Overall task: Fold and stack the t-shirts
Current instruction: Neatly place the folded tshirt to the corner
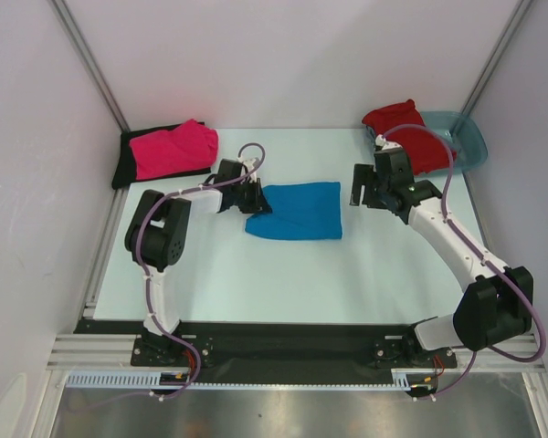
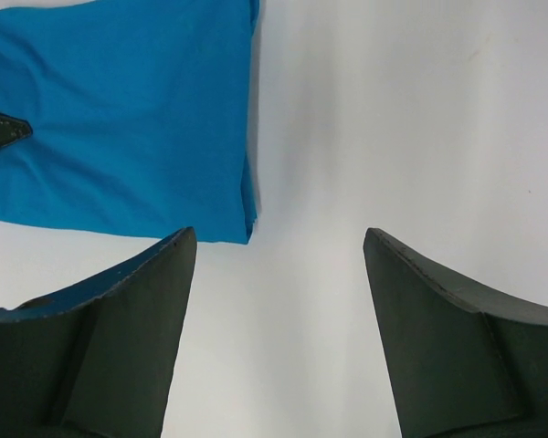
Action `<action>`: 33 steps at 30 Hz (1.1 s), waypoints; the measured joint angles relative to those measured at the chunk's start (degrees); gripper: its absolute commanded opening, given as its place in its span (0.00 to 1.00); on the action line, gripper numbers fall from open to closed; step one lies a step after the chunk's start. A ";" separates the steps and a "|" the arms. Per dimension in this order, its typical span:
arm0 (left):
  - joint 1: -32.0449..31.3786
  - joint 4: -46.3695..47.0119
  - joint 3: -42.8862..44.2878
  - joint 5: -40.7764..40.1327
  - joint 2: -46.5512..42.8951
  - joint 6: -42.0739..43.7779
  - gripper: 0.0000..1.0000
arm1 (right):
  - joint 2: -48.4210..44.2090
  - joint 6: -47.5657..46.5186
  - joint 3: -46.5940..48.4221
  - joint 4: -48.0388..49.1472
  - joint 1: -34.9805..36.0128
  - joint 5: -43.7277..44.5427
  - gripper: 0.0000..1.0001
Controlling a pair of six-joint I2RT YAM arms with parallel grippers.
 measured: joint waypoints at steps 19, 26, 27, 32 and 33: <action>1.20 -24.24 36.68 0.07 0.39 6.56 0.00 | -0.33 -0.04 -1.05 -0.15 -1.40 0.07 0.80; 6.16 -34.29 53.22 -0.48 6.86 9.27 0.00 | -0.13 -0.04 -1.05 0.13 -1.95 -0.55 0.80; 7.13 -35.39 55.91 -0.61 8.22 9.53 0.00 | 0.00 -0.04 -1.05 0.15 -1.95 -0.61 0.80; 11.82 -37.51 60.52 -0.83 10.78 10.54 0.00 | 0.70 -0.07 -1.05 0.15 -2.14 -0.98 0.80; 12.90 -37.81 61.13 -0.72 11.21 10.60 0.00 | 0.85 -0.07 -1.05 0.20 -2.21 -1.05 0.80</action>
